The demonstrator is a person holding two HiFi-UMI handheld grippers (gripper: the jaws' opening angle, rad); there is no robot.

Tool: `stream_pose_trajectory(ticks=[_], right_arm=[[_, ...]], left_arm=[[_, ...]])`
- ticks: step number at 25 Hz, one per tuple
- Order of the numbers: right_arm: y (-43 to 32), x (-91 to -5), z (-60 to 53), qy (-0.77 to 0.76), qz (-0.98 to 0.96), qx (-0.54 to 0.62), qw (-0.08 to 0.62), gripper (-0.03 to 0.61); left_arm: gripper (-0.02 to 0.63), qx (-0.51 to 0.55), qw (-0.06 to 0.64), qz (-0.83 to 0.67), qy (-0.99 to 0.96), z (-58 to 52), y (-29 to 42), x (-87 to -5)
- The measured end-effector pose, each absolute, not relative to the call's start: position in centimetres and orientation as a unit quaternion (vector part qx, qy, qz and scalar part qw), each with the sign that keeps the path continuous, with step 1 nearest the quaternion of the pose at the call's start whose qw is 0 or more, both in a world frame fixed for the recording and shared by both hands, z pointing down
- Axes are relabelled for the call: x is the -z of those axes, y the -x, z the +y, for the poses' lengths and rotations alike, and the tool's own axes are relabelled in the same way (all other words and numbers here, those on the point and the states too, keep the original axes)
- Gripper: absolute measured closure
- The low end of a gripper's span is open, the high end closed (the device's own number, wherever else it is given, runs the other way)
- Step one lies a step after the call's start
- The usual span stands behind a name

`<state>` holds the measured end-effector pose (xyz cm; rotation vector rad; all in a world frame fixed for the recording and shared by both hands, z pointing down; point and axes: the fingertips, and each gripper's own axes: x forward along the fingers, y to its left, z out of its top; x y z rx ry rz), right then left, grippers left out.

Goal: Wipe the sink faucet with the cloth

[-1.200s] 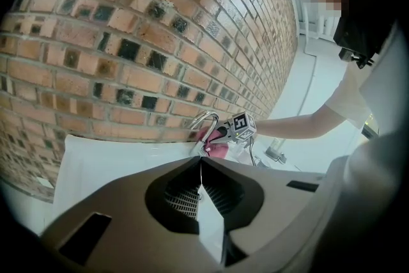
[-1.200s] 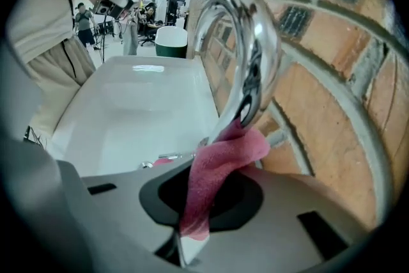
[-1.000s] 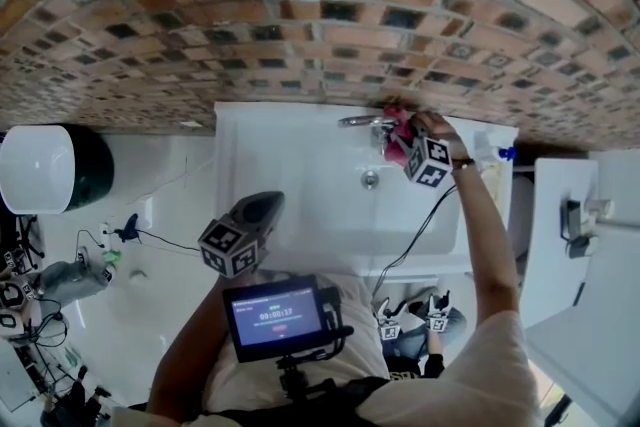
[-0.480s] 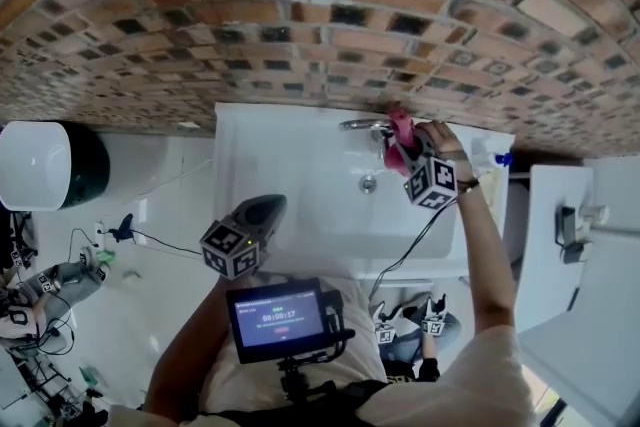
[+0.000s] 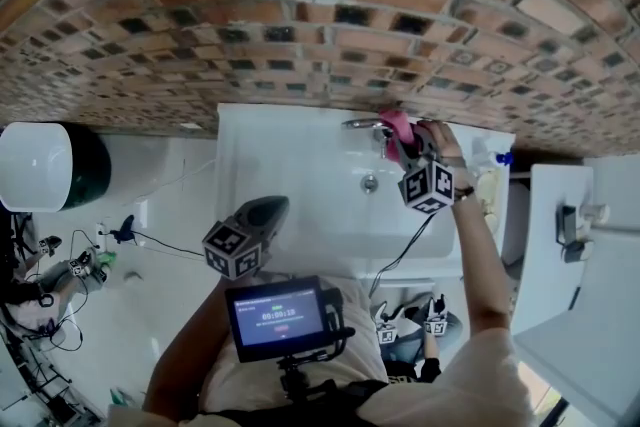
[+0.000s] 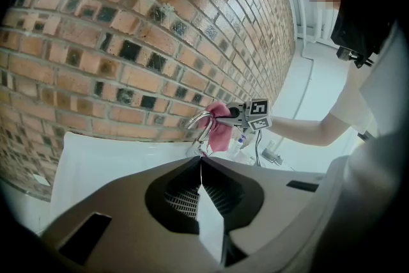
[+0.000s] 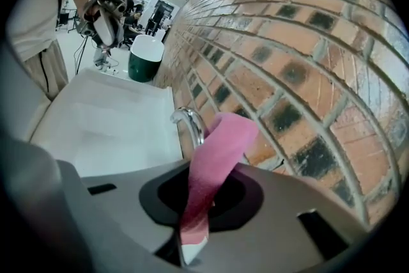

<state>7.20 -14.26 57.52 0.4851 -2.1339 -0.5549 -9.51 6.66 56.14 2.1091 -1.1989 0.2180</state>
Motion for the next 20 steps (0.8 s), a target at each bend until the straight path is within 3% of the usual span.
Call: stream_pose_trajectory(ticks=[4,9,20], right_arm=[[-6.1,-55.8,-13.9,-0.198,-0.889,0.153,0.385,0.523],[-5.5,-56.2,-13.9,-0.175,-0.888,0.129,0.406,0.523],[-0.5,-54.8,-12.5,-0.182,-0.902,0.110,0.375,0.522]], left_arm=[[0.609,-0.084,0.347,-0.460,-0.813,6.9,9.6,-56.3],[0.609,-0.080,0.348,-0.461,-0.812,7.0,9.9,-56.5],[0.609,-0.070,0.354,-0.471,-0.805,7.1,11.3,-56.5]])
